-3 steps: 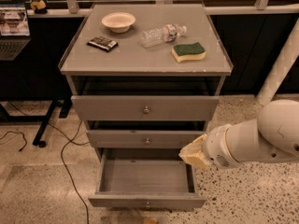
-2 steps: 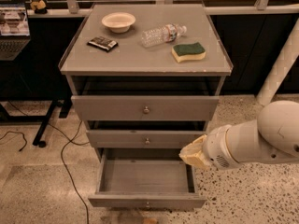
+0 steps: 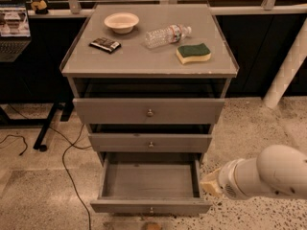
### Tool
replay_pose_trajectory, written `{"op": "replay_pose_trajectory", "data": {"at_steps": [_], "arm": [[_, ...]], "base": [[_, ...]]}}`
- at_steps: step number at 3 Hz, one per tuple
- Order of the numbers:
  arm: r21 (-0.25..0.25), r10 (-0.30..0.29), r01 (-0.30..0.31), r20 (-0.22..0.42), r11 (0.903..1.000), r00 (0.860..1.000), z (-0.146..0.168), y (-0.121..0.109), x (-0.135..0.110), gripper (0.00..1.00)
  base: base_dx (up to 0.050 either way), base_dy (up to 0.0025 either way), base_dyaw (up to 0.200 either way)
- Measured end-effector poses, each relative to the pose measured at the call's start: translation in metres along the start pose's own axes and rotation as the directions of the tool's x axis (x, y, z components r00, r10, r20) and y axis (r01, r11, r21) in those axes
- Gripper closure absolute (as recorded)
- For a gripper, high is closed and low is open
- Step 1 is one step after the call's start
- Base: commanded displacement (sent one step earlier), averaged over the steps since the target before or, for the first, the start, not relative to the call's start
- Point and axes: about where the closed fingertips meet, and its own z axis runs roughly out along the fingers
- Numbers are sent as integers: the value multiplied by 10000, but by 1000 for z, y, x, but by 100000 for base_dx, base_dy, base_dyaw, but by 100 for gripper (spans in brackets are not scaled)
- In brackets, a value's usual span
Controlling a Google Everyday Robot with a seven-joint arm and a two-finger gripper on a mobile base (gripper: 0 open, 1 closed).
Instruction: Close bottom drawer
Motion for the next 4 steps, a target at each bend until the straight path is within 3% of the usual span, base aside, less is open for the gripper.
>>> {"op": "replay_pose_trajectory", "data": {"at_steps": [1,2,3,4], "arm": [[244,1059,-1055,-139,9941,9943,37,-19,46,100],[-539,1456,-1451,54,9879,9893,74,-26,74,100],[-2025,892,-760,569,9763,9944,104,-32,79,100],[-3506,52,421,1326,9356,9912,127,-31,73,100]], "base": [[0,0,0],[0,0,0],[0,0,0],[0,0,0]]}}
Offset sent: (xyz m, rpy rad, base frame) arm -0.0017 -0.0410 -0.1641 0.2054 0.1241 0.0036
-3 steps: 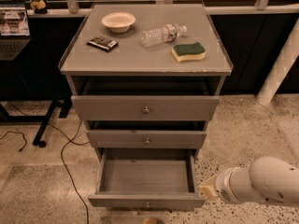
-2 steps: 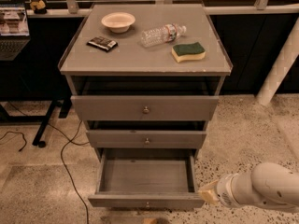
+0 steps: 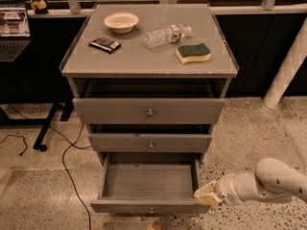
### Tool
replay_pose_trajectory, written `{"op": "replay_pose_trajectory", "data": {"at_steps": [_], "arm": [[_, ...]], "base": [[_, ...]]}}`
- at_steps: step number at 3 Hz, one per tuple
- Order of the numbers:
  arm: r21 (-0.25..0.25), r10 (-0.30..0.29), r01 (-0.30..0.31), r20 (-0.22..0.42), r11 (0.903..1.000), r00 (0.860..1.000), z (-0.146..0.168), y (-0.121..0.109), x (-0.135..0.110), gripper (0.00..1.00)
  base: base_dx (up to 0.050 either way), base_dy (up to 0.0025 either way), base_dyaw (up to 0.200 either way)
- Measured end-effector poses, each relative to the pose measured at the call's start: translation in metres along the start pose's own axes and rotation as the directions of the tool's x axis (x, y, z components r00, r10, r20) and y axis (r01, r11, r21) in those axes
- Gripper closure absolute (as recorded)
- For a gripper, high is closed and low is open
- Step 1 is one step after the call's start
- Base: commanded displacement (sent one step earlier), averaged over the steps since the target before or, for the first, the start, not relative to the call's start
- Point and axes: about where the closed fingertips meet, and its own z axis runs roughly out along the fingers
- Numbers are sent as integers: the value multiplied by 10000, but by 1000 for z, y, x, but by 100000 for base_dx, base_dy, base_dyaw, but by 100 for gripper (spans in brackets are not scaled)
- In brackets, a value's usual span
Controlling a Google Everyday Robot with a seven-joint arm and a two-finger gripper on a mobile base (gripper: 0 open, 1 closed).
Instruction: Close bottom drawer
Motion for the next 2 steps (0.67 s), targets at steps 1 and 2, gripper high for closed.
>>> {"op": "replay_pose_trajectory", "data": {"at_steps": [1,2], "arm": [[-471,-208,209,33,9987,9998,1,5,0,100],[-470,-198,199,28,9987,9998,1,5,0,100]], "base": [[0,0,0],[0,0,0]]}}
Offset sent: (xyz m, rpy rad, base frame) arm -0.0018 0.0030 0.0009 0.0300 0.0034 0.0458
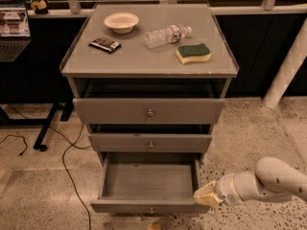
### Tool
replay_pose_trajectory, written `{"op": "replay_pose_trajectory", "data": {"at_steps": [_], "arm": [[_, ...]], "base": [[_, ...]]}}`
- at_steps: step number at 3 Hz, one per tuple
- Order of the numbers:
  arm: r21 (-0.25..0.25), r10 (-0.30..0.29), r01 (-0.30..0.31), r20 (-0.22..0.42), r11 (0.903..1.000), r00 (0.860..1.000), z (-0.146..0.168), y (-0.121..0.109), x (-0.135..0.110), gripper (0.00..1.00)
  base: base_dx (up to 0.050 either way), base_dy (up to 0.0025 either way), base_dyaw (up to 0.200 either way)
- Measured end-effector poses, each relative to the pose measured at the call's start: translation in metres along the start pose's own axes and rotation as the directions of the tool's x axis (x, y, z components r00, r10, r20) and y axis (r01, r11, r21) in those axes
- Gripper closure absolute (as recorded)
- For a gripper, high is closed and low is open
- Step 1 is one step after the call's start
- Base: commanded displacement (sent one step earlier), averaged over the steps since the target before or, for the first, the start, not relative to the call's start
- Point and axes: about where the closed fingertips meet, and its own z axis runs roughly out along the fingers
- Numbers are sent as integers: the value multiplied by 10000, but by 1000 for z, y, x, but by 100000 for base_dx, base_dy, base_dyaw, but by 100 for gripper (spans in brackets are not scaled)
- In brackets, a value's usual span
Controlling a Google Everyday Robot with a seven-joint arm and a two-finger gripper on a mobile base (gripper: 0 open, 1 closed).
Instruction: Close bottom drawer
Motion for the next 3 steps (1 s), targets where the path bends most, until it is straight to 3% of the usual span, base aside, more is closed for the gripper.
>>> {"op": "replay_pose_trajectory", "data": {"at_steps": [1,2,3], "arm": [[394,-72,58,354,9992,9993,11,0,9,100],[921,-205,92,1229,9957,9922,35,-16,28,100],[761,-289,151,1831,9970,9827,66,-30,51,100]], "base": [[0,0,0],[0,0,0],[0,0,0]]}}
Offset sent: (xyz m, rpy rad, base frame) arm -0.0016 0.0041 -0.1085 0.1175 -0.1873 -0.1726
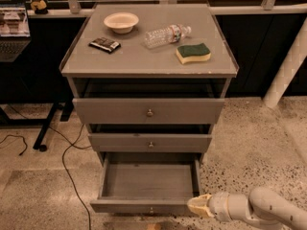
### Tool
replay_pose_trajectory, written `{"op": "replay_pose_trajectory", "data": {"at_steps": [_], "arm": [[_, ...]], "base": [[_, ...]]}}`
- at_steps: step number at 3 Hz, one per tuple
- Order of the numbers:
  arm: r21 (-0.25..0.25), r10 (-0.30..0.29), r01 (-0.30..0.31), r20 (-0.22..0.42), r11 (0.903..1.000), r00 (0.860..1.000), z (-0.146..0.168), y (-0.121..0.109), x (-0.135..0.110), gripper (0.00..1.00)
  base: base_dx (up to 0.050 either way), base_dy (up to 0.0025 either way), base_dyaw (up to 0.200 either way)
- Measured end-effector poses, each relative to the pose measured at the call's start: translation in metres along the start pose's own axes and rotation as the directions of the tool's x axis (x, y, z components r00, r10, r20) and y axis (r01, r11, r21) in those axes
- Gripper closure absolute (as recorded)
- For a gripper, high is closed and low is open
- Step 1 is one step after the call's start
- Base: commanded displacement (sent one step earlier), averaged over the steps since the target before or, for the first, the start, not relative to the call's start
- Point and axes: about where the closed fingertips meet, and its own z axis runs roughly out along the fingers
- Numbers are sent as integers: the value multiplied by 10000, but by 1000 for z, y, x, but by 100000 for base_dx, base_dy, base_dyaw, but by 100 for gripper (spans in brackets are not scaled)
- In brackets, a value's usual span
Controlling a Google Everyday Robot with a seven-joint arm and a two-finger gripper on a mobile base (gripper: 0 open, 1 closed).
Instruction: Close bottom drawer
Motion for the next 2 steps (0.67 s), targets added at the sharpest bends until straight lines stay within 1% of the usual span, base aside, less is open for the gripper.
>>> {"op": "replay_pose_trajectory", "data": {"at_steps": [1,2], "arm": [[-642,38,-17,334,9979,9994,26,-12,22,100],[-1360,174,-107,486,9907,9987,49,-25,37,100]], "base": [[0,0,0],[0,0,0]]}}
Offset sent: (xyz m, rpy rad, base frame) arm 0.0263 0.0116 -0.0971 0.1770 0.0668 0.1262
